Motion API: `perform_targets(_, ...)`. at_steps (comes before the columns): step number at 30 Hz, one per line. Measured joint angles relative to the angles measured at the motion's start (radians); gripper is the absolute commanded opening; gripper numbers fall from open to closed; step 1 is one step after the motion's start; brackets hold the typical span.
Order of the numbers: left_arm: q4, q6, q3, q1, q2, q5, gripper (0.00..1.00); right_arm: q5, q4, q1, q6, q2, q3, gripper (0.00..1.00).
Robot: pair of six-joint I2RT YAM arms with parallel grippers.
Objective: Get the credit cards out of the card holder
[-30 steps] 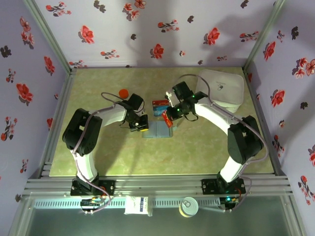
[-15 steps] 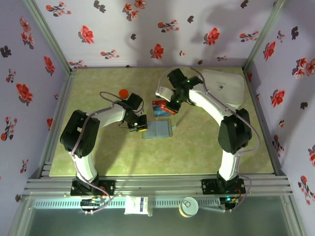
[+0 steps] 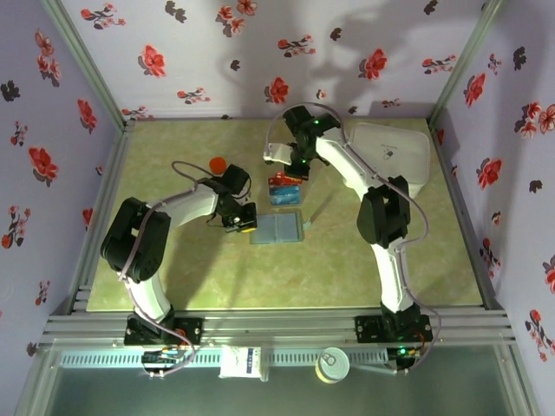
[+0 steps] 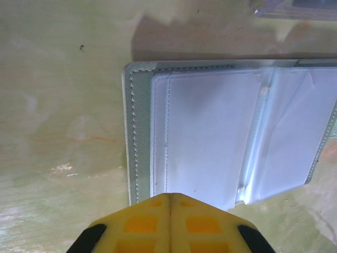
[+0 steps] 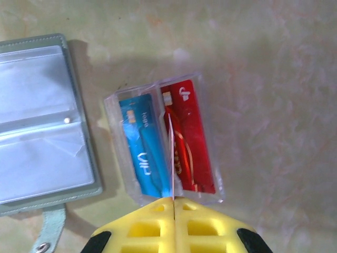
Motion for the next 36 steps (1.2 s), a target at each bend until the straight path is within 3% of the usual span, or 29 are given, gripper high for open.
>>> perform_targets(10,-0.016,0.000,0.000,0.000,-0.004,-0.019,0.06,-0.003,-0.040,0.000,-0.047,0.109,0.125,0.00)
perform_targets(15,-0.019,0.000,0.000,0.001,-0.004,-0.021,0.06,-0.002,-0.048,0.000,-0.049,0.118,0.126,0.17)
perform_targets(23,-0.019,0.000,0.000,0.001,-0.004,-0.020,0.05,0.026,-0.026,0.000,-0.041,0.127,0.123,0.19)
perform_targets(29,-0.019,0.000,0.000,0.001,-0.004,-0.020,0.05,0.046,0.070,0.000,0.025,0.092,0.019,0.21)
perform_targets(36,-0.017,0.001,-0.001,0.003,-0.004,-0.028,0.04,0.045,0.217,0.002,0.232,-0.039,-0.172,0.22)
